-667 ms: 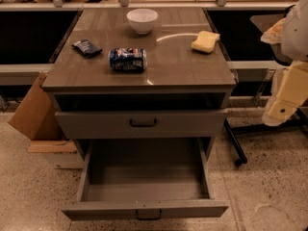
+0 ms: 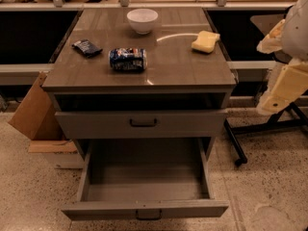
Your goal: Place pepsi can into middle drawer
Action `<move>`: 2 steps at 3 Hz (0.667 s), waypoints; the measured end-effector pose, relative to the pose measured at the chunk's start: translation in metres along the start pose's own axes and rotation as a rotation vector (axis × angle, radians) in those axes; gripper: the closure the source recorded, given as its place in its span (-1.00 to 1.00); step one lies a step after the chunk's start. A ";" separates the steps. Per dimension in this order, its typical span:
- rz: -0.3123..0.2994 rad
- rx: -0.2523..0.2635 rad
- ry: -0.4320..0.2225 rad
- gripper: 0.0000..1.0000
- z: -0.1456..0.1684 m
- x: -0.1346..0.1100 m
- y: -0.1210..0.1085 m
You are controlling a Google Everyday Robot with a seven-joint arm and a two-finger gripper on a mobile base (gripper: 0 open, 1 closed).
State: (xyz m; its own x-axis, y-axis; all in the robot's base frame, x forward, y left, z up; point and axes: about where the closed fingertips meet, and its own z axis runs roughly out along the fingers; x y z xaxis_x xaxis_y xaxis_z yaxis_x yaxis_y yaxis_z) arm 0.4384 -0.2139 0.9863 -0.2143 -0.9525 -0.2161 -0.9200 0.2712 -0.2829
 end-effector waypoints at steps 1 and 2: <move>-0.001 0.008 -0.002 -1.00 -0.002 -0.001 0.000; -0.032 0.021 -0.032 -1.00 0.006 -0.007 -0.003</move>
Offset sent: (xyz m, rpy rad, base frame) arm -0.0001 0.0006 0.0020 0.0000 -0.0075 -0.0001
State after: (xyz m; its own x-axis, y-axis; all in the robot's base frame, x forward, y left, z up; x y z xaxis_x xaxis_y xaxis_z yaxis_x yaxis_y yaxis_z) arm 0.4444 -0.2072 0.9835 -0.1736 -0.9560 -0.2365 -0.9192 0.2435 -0.3096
